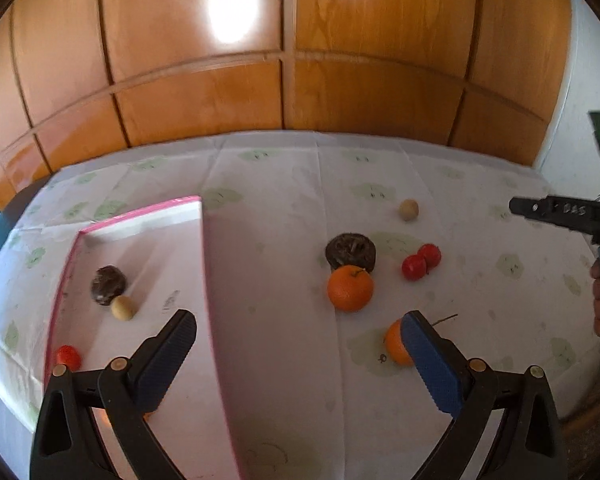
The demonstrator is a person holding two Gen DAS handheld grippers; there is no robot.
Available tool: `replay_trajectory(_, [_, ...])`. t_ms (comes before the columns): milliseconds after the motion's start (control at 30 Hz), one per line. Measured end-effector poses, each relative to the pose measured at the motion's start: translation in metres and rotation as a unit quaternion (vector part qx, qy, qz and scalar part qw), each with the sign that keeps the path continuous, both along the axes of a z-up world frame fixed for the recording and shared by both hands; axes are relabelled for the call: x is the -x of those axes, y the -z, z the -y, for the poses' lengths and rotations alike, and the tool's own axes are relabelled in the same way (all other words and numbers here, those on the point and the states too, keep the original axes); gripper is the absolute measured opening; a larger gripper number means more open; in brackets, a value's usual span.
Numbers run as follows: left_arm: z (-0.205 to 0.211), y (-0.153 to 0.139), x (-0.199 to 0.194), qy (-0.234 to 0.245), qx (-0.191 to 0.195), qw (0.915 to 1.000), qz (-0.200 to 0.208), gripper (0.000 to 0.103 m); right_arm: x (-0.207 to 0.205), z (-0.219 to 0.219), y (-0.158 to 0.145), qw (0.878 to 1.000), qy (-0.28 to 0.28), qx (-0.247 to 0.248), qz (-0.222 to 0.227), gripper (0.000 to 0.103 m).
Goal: Organize fruits
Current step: 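Reach the left tool to a large orange and close on it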
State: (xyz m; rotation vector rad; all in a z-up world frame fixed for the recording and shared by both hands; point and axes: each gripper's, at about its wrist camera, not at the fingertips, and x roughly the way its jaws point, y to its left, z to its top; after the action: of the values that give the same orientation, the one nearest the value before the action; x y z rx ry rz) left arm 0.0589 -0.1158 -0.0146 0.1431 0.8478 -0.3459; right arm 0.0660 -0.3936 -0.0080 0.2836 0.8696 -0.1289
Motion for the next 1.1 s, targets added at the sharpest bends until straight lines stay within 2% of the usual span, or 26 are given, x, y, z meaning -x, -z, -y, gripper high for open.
replay_trajectory(100, [0.007,0.007,-0.012,0.008,0.005,0.9997,-0.025,0.090,0.000,0.000,-0.001,1.000,0.001,-0.004,0.002,0.031])
replay_trajectory(200, [0.015,0.014,-0.027,0.014,0.005,0.9989,-0.045,0.085,0.000,0.001,-0.001,1.000,0.001,-0.006,0.002,0.032])
replay_trajectory(333, [0.025,0.026,-0.048,0.018,0.016,0.9962,-0.084,0.084,-0.001,0.000,-0.002,1.000,-0.003,-0.008,0.003,0.031])
replay_trajectory(433, [0.033,0.033,-0.060,0.016,0.010,0.9953,-0.095,0.084,-0.002,-0.001,-0.002,1.000,-0.005,-0.010,0.003,0.032])
replay_trajectory(533, [0.045,0.045,-0.073,0.020,-0.003,0.9942,-0.106,0.078,-0.003,-0.001,-0.002,1.000,-0.006,-0.011,0.001,0.032])
replay_trajectory(600, [0.047,0.054,-0.079,0.019,-0.001,0.9924,-0.121,0.055,-0.004,0.000,-0.001,1.000,-0.004,-0.013,-0.001,0.032])
replay_trajectory(633, [0.047,0.060,-0.082,0.022,0.009,0.9903,-0.137,0.047,-0.004,0.000,-0.001,1.000,-0.004,-0.014,-0.001,0.032])
replay_trajectory(667, [0.047,0.061,-0.082,0.019,0.009,0.9911,-0.132,0.041,-0.004,0.000,-0.001,1.000,-0.005,-0.015,-0.002,0.032])
replay_trajectory(933, [0.029,0.056,-0.043,0.018,0.035,0.9945,-0.097,0.040,-0.006,-0.003,0.005,1.000,-0.010,-0.001,-0.013,0.031])
replay_trajectory(1100, [0.022,0.055,-0.001,0.020,0.019,0.9981,-0.056,0.040,-0.007,-0.005,0.009,1.000,-0.014,0.002,-0.023,0.032])
